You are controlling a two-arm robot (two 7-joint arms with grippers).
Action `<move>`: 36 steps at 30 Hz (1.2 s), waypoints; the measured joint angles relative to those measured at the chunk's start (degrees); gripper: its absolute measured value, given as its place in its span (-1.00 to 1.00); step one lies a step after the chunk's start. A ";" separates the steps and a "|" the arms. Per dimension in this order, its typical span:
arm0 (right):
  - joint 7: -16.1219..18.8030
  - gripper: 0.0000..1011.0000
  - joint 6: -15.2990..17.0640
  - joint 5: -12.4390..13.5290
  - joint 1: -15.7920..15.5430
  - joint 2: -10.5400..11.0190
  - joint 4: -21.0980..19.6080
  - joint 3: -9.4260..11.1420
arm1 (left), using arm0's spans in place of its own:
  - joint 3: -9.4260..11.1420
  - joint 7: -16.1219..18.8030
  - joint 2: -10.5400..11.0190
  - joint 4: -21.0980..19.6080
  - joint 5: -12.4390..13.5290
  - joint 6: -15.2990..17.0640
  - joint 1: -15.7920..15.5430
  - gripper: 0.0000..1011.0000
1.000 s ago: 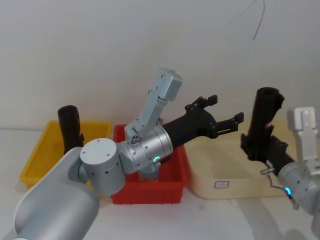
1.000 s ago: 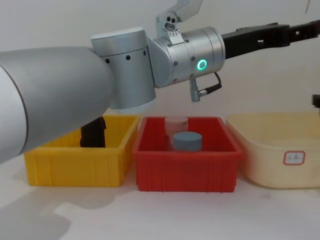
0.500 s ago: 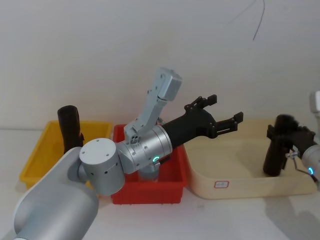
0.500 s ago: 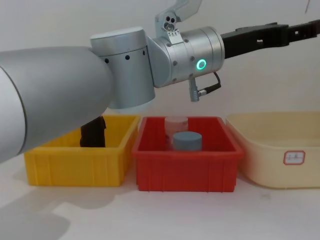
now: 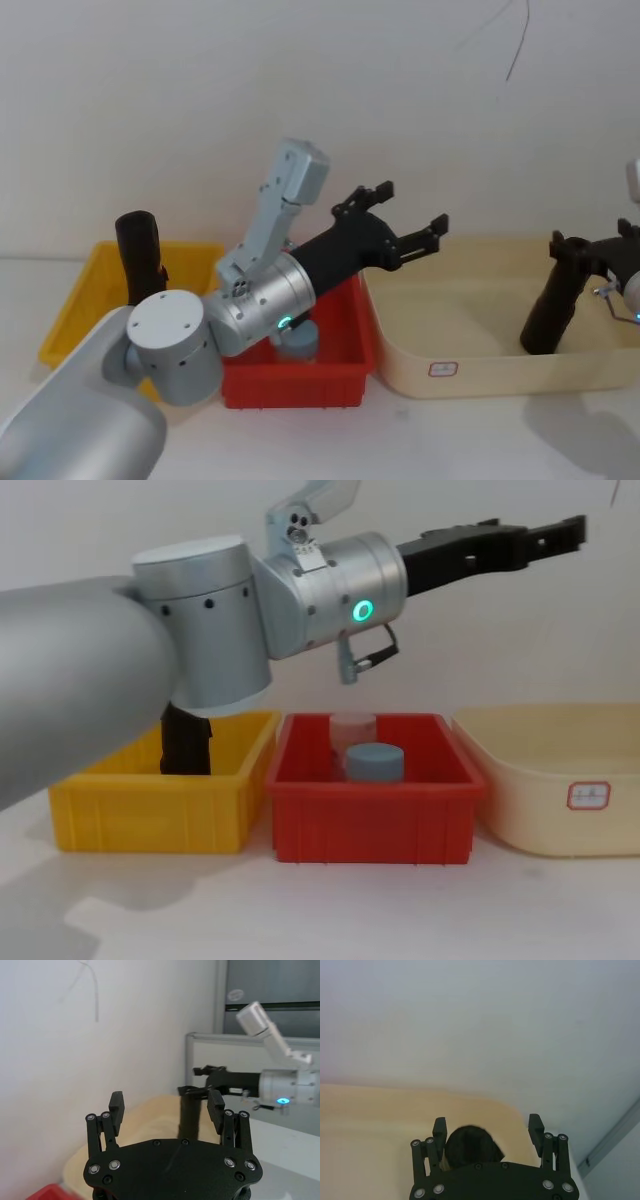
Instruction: Pick up the garbage bag with the one hand and transfer it to the other hand.
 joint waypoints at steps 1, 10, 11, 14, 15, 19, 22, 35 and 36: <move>-0.08 0.98 0.00 -0.47 -0.18 0.17 -0.90 -0.27 | -0.16 0.44 0.28 -0.65 0.16 0.00 0.37 0.98; 0.02 0.98 -0.75 -2.95 -1.31 0.79 -6.70 -2.57 | -1.99 6.46 3.17 -7.14 2.62 -0.02 4.40 0.98; 0.24 0.98 -0.96 -3.32 -1.49 0.84 -7.55 -3.03 | -2.16 6.95 3.39 -7.67 2.82 -0.02 4.75 0.98; 0.89 0.98 -1.34 -3.92 -1.85 0.86 -9.27 -4.10 | -2.92 9.09 4.31 -9.86 3.75 0.01 6.19 0.98; 1.06 0.98 -1.42 -4.05 -1.94 0.86 -9.66 -4.35 | -3.29 10.08 4.77 -10.66 4.20 0.04 6.90 0.98; 2.25 0.98 -1.86 -4.81 -2.54 0.65 -11.75 -6.06 | -4.20 12.64 5.76 -13.14 5.34 0.18 8.51 0.98; 2.91 0.98 -2.03 -5.12 -2.99 0.39 -12.72 -7.03 | -5.13 14.66 6.65 -15.17 6.29 0.32 9.98 0.98; 7.40 0.98 -2.10 -5.27 -5.60 -2.04 -15.59 -12.41 | -9.14 23.49 9.66 -22.50 10.65 1.06 15.65 0.98; 7.92 0.98 -2.00 -5.12 -5.87 -2.35 -15.70 -12.91 | -9.37 24.10 9.80 -22.85 10.97 1.14 15.95 0.98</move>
